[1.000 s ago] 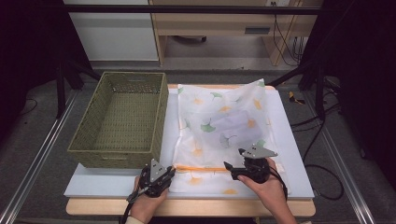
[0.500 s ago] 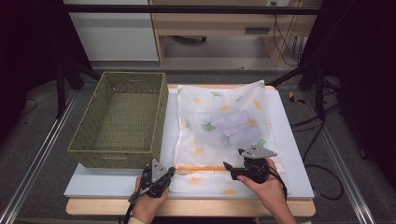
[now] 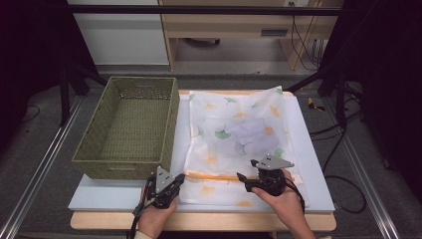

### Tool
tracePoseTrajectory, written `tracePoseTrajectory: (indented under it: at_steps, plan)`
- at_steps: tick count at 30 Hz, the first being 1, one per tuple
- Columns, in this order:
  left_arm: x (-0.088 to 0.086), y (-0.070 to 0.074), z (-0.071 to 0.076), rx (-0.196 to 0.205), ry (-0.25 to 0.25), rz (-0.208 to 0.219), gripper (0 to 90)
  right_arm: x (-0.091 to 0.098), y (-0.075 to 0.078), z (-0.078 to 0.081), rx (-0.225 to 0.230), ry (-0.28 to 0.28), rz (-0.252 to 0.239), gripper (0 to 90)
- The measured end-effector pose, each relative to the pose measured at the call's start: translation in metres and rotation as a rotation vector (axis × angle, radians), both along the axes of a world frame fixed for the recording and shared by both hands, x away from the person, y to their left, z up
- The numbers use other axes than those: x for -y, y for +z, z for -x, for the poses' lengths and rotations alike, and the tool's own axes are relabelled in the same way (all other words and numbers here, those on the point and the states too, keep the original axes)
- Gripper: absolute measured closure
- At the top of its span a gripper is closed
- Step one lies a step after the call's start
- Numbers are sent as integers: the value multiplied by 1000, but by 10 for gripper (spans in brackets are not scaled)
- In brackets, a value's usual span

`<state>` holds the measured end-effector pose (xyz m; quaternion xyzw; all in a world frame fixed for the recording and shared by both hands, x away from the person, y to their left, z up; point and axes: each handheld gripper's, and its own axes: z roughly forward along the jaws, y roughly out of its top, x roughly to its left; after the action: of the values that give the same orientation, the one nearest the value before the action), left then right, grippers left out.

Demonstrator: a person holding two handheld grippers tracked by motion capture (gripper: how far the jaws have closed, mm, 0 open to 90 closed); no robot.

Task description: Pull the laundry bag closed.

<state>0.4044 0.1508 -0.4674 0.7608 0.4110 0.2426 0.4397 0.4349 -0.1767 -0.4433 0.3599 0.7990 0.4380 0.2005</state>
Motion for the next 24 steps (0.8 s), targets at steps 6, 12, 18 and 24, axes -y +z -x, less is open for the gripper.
tracePoseTrajectory:
  at_steps: [6,12,18,24]
  plan:
    - [3,10,4,28,-20,18,892,-23,15,4,3,72,-1,532]
    - [3,11,4,33,-19,16,892,-62,30,1,-18,144,39,745]
    - [2,11,3,35,-20,17,892,-97,46,-13,-82,209,23,872]
    - [1,11,3,33,-18,23,892,-131,51,-28,-137,253,32,869]
